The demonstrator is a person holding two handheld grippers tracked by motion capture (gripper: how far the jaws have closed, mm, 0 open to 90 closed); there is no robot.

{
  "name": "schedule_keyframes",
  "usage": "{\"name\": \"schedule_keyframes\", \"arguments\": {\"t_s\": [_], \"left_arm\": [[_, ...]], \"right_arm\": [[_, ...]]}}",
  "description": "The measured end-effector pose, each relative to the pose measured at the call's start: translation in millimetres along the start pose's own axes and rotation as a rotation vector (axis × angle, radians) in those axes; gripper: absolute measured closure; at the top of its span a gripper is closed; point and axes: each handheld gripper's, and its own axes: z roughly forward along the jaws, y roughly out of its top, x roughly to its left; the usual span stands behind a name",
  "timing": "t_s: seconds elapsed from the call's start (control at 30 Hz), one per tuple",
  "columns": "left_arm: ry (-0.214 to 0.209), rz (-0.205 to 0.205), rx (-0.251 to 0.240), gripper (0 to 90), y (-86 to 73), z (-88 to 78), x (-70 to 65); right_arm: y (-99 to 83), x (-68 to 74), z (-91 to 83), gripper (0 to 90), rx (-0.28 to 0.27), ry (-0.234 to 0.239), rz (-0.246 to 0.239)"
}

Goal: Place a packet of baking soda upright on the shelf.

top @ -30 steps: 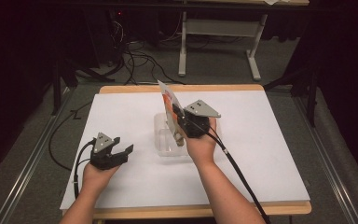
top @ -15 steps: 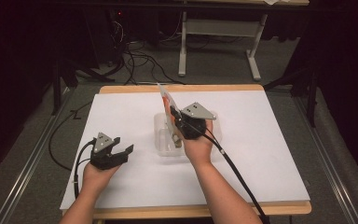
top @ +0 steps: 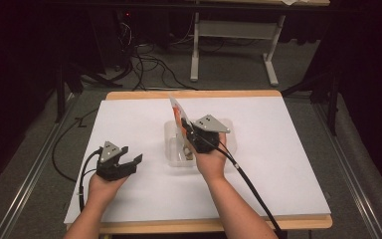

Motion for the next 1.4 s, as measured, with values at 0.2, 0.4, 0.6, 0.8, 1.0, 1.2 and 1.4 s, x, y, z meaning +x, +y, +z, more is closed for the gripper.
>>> {"name": "schedule_keyframes", "arguments": {"t_s": [0.2, 0.4, 0.6, 0.8, 1.0, 1.2, 1.4], "left_arm": [[-0.001, 0.003, 0.001, 36.8, 0.2, 0.4, -0.4], [0.0, 0.006, 0.002, 36.8, 0.5, 0.4, -0.6], [0.001, 0.008, 0.003, 36.8, 0.7, 0.6, -1.2], [0.0, 0.011, 0.006, 36.8, 0.9, 0.5, -2.0], [0.001, 0.012, 0.006, 36.8, 0.9, 0.8, -2.4], [0.002, 0.011, 0.008, 36.8, 0.8, 1.3, -2.2], [0.002, 0.01, 0.008, 36.8, 0.9, 1.0, -1.7]], "right_arm": [[-7.2, 0.4, -2.3, 90.0, 0.007, 0.005, 0.019], [-15.2, 2.0, -5.2, 90.0, 0.005, 0.01, 0.026], [-19.2, 0.5, -8.4, 90.0, 0.002, 0.01, 0.031], [-24.2, 2.9, -11.5, 90.0, 0.003, 0.008, 0.036], [-29.7, 4.9, -14.5, 90.0, 0.002, 0.009, 0.026], [-34.7, 5.8, -17.1, 90.0, 0.004, 0.006, 0.03], [-36.4, 7.8, -16.9, 90.0, 0.002, 0.011, 0.023]]}}
